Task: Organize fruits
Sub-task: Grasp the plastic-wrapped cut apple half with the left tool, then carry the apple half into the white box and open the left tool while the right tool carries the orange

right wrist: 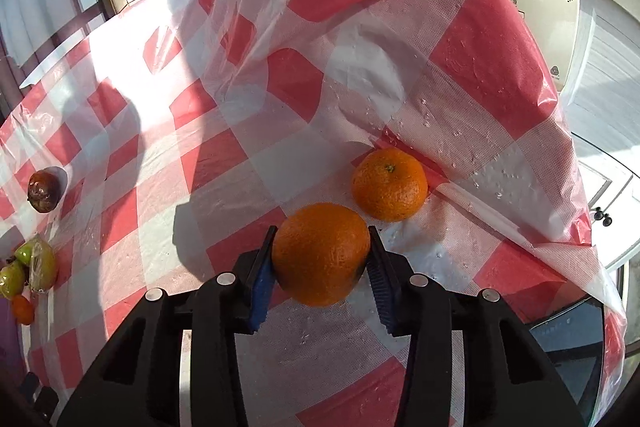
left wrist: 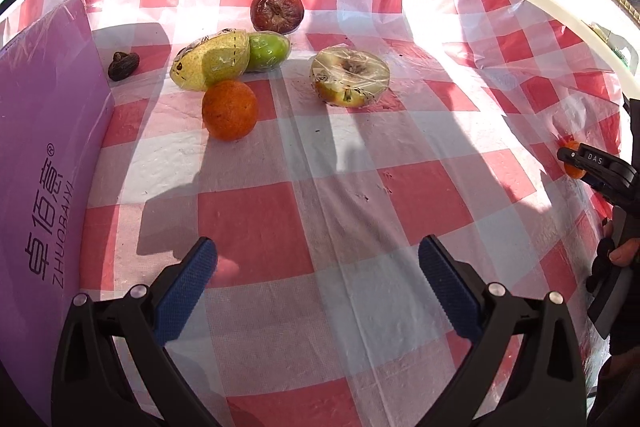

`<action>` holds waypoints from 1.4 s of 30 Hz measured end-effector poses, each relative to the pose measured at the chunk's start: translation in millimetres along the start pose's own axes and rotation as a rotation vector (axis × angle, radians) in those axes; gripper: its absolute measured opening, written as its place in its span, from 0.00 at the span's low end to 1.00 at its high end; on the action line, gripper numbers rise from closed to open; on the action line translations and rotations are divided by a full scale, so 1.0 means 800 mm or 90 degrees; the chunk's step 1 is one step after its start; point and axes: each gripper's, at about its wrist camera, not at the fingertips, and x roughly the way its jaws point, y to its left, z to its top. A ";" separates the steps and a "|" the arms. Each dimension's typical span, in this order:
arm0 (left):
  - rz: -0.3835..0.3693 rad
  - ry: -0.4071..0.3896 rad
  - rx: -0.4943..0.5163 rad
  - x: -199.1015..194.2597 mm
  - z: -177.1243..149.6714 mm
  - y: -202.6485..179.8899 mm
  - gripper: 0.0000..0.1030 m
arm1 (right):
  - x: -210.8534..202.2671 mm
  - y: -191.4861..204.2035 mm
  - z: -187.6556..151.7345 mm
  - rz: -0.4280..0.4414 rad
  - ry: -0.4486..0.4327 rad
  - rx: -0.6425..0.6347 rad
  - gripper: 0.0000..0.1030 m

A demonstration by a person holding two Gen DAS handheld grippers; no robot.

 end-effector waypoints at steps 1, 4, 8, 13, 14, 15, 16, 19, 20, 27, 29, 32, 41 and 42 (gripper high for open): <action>-0.007 0.000 -0.001 0.005 0.006 -0.007 0.98 | -0.003 0.004 0.000 0.013 -0.009 -0.015 0.41; 0.005 -0.005 0.011 0.028 0.033 -0.028 0.97 | -0.010 0.018 -0.002 0.019 -0.024 -0.057 0.41; 0.029 0.007 -0.005 0.072 0.085 -0.041 0.91 | -0.001 0.027 0.001 0.018 -0.018 -0.078 0.41; 0.081 0.020 0.014 0.119 0.137 -0.050 0.85 | 0.018 0.017 0.010 0.035 0.006 -0.052 0.41; 0.088 0.016 0.021 0.123 0.142 -0.052 0.81 | 0.020 0.014 0.010 0.041 0.007 -0.047 0.41; 0.094 0.010 0.029 0.124 0.143 -0.054 0.73 | 0.020 0.013 0.009 0.045 0.008 -0.045 0.41; 0.091 0.003 0.031 0.122 0.142 -0.054 0.60 | 0.021 0.013 0.010 0.051 0.009 -0.043 0.41; 0.070 -0.002 0.047 0.115 0.135 -0.060 0.61 | 0.028 0.008 0.010 0.063 0.024 -0.033 0.41; 0.064 -0.004 0.048 0.110 0.131 -0.061 0.61 | 0.031 0.006 0.010 0.066 0.032 -0.028 0.41; 0.058 -0.039 0.003 0.073 0.097 -0.056 0.61 | 0.032 -0.013 0.010 0.123 0.027 0.026 0.41; 0.059 -0.050 -0.001 0.055 0.078 -0.060 0.61 | 0.031 -0.012 0.010 0.126 0.026 0.030 0.41; 0.053 -0.068 -0.008 0.022 0.043 -0.061 0.61 | 0.031 -0.016 0.010 0.138 0.024 0.041 0.41; 0.048 -0.117 -0.001 -0.107 -0.048 -0.025 0.61 | -0.037 0.019 -0.047 0.209 -0.019 0.007 0.41; 0.056 -0.128 -0.001 -0.123 -0.051 -0.017 0.61 | -0.052 0.035 -0.064 0.228 -0.024 -0.012 0.41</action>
